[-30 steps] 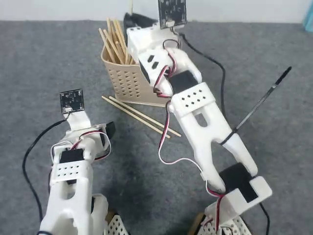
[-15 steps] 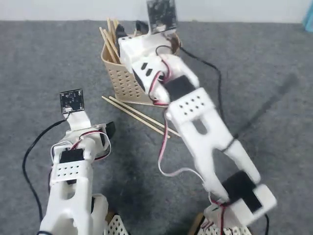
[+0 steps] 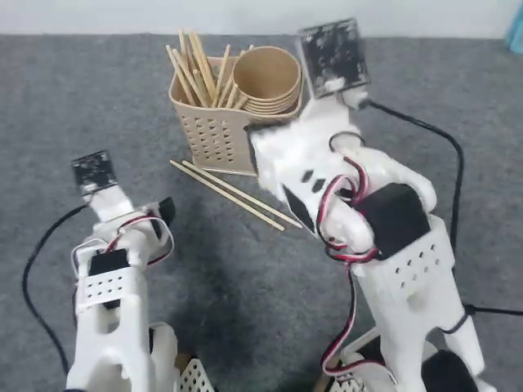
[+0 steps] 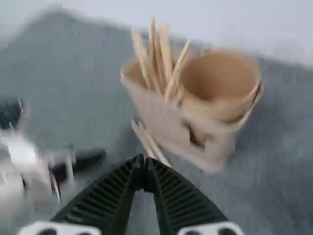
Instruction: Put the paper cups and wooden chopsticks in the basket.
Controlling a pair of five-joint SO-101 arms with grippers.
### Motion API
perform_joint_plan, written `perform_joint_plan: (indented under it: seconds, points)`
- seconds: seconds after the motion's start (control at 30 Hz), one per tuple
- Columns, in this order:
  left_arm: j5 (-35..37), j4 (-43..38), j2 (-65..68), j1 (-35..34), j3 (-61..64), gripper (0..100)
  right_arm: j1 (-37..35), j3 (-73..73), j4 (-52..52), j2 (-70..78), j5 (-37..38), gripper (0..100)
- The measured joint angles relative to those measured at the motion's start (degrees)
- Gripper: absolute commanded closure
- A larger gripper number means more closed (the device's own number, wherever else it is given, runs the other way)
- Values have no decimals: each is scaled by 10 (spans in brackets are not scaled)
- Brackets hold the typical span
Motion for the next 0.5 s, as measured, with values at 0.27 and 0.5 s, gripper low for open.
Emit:
perform_joint_plan:
  seconds: [0.27,0.5]
  points:
    - [54,0,0,-50,-11,736,-30,199,7,0,76,888]
    - [87,0,0,-82,-18,736,-24,483,-242,1,142,853]
